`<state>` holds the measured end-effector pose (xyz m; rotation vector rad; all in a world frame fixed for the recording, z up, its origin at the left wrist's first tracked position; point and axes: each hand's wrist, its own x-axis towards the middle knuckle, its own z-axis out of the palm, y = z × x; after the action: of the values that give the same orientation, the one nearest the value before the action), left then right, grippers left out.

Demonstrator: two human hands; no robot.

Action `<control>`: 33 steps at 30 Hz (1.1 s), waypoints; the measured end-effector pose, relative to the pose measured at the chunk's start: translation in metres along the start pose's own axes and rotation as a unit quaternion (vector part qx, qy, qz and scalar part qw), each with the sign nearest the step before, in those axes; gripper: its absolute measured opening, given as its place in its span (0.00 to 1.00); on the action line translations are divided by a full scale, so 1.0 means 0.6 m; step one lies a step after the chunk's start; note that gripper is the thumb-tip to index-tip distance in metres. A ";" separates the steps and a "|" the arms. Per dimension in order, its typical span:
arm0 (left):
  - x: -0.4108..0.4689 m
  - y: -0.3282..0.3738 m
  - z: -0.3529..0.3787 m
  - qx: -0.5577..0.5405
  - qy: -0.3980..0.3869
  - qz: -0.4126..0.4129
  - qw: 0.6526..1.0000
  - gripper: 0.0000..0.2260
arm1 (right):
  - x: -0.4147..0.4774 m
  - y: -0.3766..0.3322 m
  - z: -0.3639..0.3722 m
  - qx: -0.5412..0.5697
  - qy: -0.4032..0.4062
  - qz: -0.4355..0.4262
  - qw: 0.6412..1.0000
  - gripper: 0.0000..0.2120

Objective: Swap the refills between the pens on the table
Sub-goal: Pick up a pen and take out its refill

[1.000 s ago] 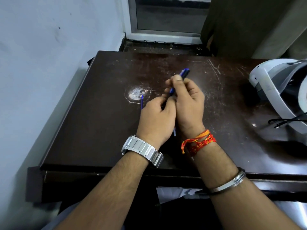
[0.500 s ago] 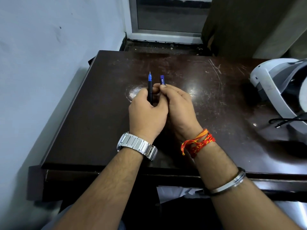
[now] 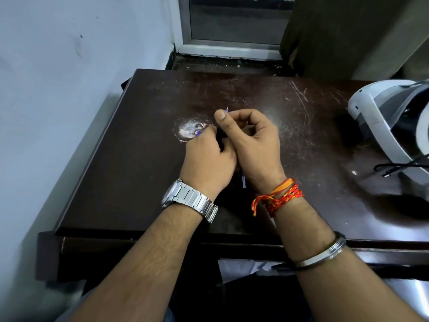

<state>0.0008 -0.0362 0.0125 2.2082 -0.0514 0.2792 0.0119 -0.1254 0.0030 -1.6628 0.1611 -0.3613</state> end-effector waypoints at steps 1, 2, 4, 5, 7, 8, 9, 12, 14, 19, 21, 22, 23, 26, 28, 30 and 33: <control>-0.001 -0.001 0.000 0.002 0.000 0.003 1.000 0.06 | 0.001 -0.001 -0.001 0.002 -0.005 0.001 1.000 0.14; -0.001 -0.002 0.001 0.006 0.000 0.007 1.000 0.07 | 0.002 -0.002 -0.002 0.011 -0.007 0.004 1.000 0.12; -0.003 -0.002 0.003 0.012 -0.007 0.016 1.000 0.09 | 0.004 -0.002 -0.004 0.047 -0.008 0.022 0.999 0.10; -0.004 -0.002 0.005 0.011 -0.015 0.022 1.000 0.10 | 0.004 -0.002 -0.006 0.059 -0.009 0.029 0.998 0.10; -0.004 -0.001 0.008 0.007 -0.032 0.034 0.999 0.10 | 0.005 -0.002 -0.007 0.067 -0.007 0.035 0.997 0.09; -0.004 -0.001 0.009 0.006 -0.037 0.039 0.999 0.10 | 0.004 -0.004 -0.007 0.070 -0.005 0.037 0.997 0.08; -0.003 -0.001 0.010 0.003 -0.040 0.042 0.998 0.09 | 0.005 -0.005 -0.006 0.073 -0.005 0.038 0.997 0.07; -0.001 -0.001 0.009 0.000 -0.039 0.038 0.999 0.07 | 0.004 -0.007 -0.003 0.074 -0.020 0.033 0.996 0.04; -0.002 -0.001 0.009 0.005 -0.037 0.030 0.999 0.07 | 0.004 -0.007 -0.003 0.078 -0.039 0.035 0.996 0.05; -0.004 0.001 0.008 0.009 -0.022 0.031 0.999 0.07 | 0.004 -0.004 0.002 0.073 -0.066 0.053 0.994 0.10; -0.003 0.000 0.007 0.003 -0.012 0.030 0.999 0.11 | 0.001 -0.001 0.004 0.018 -0.058 0.053 0.997 0.19; -0.003 -0.001 0.008 0.003 -0.011 0.028 1.000 0.12 | 0.000 0.001 0.002 -0.015 -0.044 0.041 0.998 0.19; -0.004 -0.002 0.009 0.004 -0.011 0.027 1.000 0.12 | 0.001 0.002 0.001 -0.041 -0.028 0.024 0.998 0.16; -0.005 -0.003 0.012 0.004 0.001 0.031 1.000 0.10 | 0.005 0.000 -0.003 -0.048 -0.005 -0.009 0.999 0.07; -0.004 -0.003 0.012 0.008 0.007 0.037 0.999 0.10 | 0.006 -0.002 -0.002 -0.028 -0.027 -0.011 0.999 0.04; -0.003 -0.003 0.011 0.014 0.008 0.043 0.999 0.10 | 0.004 -0.006 0.004 0.009 -0.047 0.016 0.999 0.03; -0.003 -0.003 0.010 0.018 0.009 0.049 0.999 0.09 | -0.001 0.000 0.006 -0.022 -0.033 0.016 0.999 0.14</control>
<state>0.0002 -0.0401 0.0069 2.2418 -0.1450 0.3572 0.0123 -0.1217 0.0027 -1.7120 0.1470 -0.2796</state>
